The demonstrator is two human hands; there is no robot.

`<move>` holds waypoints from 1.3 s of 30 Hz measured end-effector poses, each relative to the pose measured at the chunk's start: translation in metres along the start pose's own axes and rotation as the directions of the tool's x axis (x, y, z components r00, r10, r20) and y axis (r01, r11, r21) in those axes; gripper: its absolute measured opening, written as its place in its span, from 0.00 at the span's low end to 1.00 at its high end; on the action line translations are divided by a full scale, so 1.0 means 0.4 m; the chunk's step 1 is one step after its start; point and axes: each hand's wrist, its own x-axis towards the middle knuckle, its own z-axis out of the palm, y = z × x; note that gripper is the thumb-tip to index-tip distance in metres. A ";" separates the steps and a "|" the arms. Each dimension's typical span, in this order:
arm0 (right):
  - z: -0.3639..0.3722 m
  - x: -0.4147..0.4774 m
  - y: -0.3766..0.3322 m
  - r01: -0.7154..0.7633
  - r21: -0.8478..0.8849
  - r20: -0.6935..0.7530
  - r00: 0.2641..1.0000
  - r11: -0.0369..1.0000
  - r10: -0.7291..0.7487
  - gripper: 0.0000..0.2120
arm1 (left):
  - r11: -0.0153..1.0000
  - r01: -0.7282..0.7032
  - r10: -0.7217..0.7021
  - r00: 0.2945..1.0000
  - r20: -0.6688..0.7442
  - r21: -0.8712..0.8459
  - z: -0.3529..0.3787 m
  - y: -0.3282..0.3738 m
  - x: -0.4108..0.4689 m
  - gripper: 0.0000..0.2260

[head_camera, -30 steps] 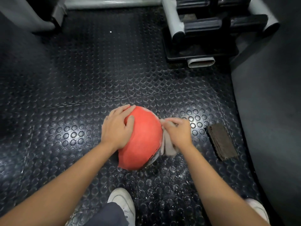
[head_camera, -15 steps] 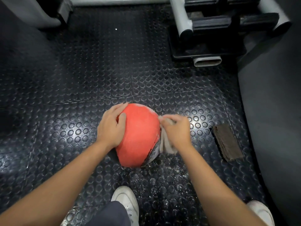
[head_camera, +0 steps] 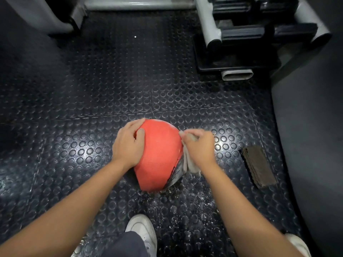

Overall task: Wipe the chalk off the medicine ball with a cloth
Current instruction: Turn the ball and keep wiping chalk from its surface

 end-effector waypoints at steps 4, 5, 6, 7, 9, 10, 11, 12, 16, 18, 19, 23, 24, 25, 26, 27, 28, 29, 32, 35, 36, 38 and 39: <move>-0.005 -0.147 0.004 0.034 0.079 -0.015 0.999 0.996 -0.033 0.02 | 1.000 -0.009 0.009 1.000 0.012 0.014 0.003 0.008 0.005 0.20; -0.005 -0.149 0.002 0.028 0.085 -0.023 0.999 0.996 -0.026 0.01 | 1.000 -0.017 0.017 1.000 0.016 0.024 0.006 0.013 0.003 0.19; -0.005 -0.130 -0.001 0.028 0.079 -0.037 0.999 0.997 -0.025 0.03 | 0.999 -0.019 0.019 1.000 0.018 0.037 0.009 0.019 0.001 0.19; -0.006 -0.098 -0.003 0.039 0.059 -0.048 0.998 0.998 -0.036 0.06 | 0.999 -0.016 0.015 1.000 0.018 0.051 0.010 0.026 0.000 0.19; -0.006 -0.017 -0.011 0.043 0.007 -0.039 0.998 0.999 -0.042 0.09 | 0.998 -0.015 0.015 1.000 0.013 0.068 0.013 0.035 -0.006 0.19; -0.005 0.024 -0.015 0.031 -0.025 -0.017 0.999 0.999 -0.031 0.08 | 0.997 -0.027 0.027 1.000 0.012 0.073 0.014 0.038 -0.010 0.19; -0.002 0.059 -0.016 0.011 -0.058 0.007 1.000 0.998 -0.011 0.09 | 0.996 -0.046 0.045 0.999 0.015 0.080 0.014 0.040 -0.015 0.21; 0.002 0.083 -0.010 -0.010 -0.080 0.029 0.999 0.997 0.012 0.09 | 0.994 -0.063 0.062 0.998 0.020 0.086 0.015 0.040 -0.020 0.22; -0.012 0.060 0.006 -0.030 -0.049 0.039 0.999 0.998 0.032 0.10 | 0.991 -0.100 0.097 0.995 0.037 0.088 0.011 0.031 -0.029 0.24; -0.029 -0.018 0.012 0.003 -0.003 0.058 0.998 1.000 -0.002 0.06 | 0.990 -0.114 0.110 0.993 0.052 0.081 0.004 0.022 -0.026 0.23; -0.034 -0.063 0.013 0.019 0.018 0.069 0.997 1.000 -0.020 0.05 | 0.990 -0.122 0.118 0.991 0.058 0.076 -0.001 0.018 -0.025 0.23; -0.019 -0.116 0.014 0.045 0.017 0.026 0.999 0.999 -0.045 0.02 | 0.987 -0.144 0.140 0.988 0.060 0.070 -0.005 0.015 -0.035 0.23; -0.015 -0.089 0.011 0.032 0.024 0.012 0.999 0.999 -0.032 0.02 | 0.986 -0.148 0.144 0.988 0.052 0.073 -0.003 0.018 -0.041 0.23; -0.013 -0.056 0.008 0.024 0.015 0.007 1.000 1.000 -0.025 0.02 | 0.986 -0.146 0.143 0.989 0.046 0.077 0.000 0.022 -0.046 0.23; -0.012 -0.024 0.004 0.021 -0.006 0.007 1.000 1.000 -0.021 0.04 | 0.987 -0.142 0.138 0.989 0.045 0.081 0.003 0.025 -0.050 0.23; -0.011 0.008 0.005 0.012 -0.034 0.017 1.000 0.999 -0.012 0.06 | 0.987 -0.139 0.135 0.990 0.046 0.086 0.005 0.028 -0.054 0.23; -0.011 0.034 0.008 0.000 -0.056 0.031 1.000 0.998 0.002 0.07 | 0.986 -0.141 0.137 0.989 0.049 0.094 0.007 0.031 -0.057 0.23; -0.012 0.051 0.013 -0.015 -0.073 0.045 0.999 0.997 0.019 0.08 | 0.984 -0.150 0.146 0.988 0.053 0.101 0.008 0.037 -0.061 0.24; -0.036 0.046 0.043 -0.024 -0.073 0.060 0.998 0.997 0.028 0.06 | 0.981 -0.168 0.160 0.983 0.092 0.096 0.013 0.052 -0.075 0.26; -0.083 -0.031 0.078 -0.100 0.015 -0.014 0.995 0.995 0.100 0.07 | 0.998 -0.030 0.036 0.995 0.098 -0.059 0.009 0.057 -0.062 0.26; -0.096 -0.064 0.092 -0.156 0.057 -0.041 0.987 0.986 0.158 0.07 | 0.990 0.039 -0.029 0.997 0.073 -0.138 0.005 0.054 -0.048 0.26; -0.106 -0.127 0.114 -0.308 0.136 -0.017 0.950 0.942 0.313 0.04 | 0.965 0.192 -0.186 0.981 0.047 -0.179 -0.009 0.043 -0.014 0.29; -0.104 -0.150 0.120 -0.377 0.132 0.019 0.926 0.917 0.378 0.08 | 0.958 0.265 -0.259 0.964 0.063 -0.113 -0.013 0.028 0.004 0.32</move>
